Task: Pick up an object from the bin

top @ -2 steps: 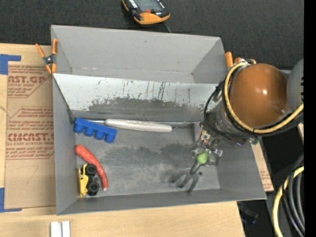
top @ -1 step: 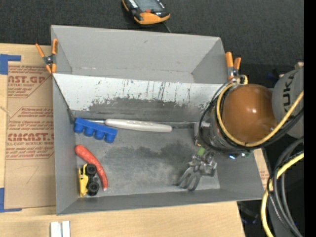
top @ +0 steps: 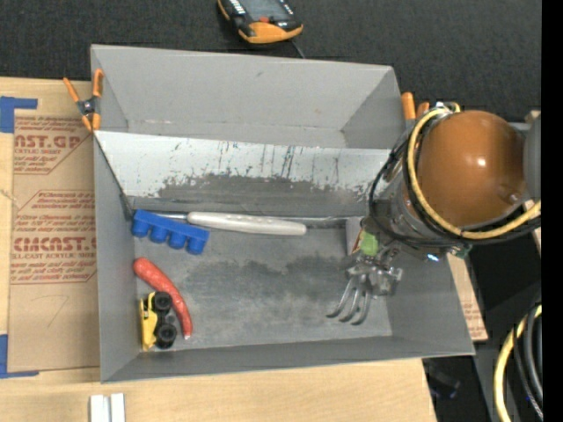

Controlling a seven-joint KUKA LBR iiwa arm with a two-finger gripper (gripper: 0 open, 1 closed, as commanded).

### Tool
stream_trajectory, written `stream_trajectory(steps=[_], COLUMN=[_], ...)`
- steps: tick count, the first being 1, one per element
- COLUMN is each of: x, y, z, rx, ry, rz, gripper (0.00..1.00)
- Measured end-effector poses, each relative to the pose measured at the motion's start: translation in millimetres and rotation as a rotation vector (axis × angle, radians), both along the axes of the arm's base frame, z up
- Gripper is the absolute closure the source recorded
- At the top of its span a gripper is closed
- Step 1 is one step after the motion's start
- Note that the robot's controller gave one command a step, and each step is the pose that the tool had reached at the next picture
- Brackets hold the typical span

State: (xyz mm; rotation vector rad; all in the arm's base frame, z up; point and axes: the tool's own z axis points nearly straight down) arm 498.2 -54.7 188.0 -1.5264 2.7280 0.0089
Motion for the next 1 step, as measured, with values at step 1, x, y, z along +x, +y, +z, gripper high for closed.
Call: stream_trajectory(steps=[1], x=[-0.3], y=[-1.0], z=[-68.7], rx=[0.001], ry=[-0.004], rz=[-0.005], gripper=[1.00])
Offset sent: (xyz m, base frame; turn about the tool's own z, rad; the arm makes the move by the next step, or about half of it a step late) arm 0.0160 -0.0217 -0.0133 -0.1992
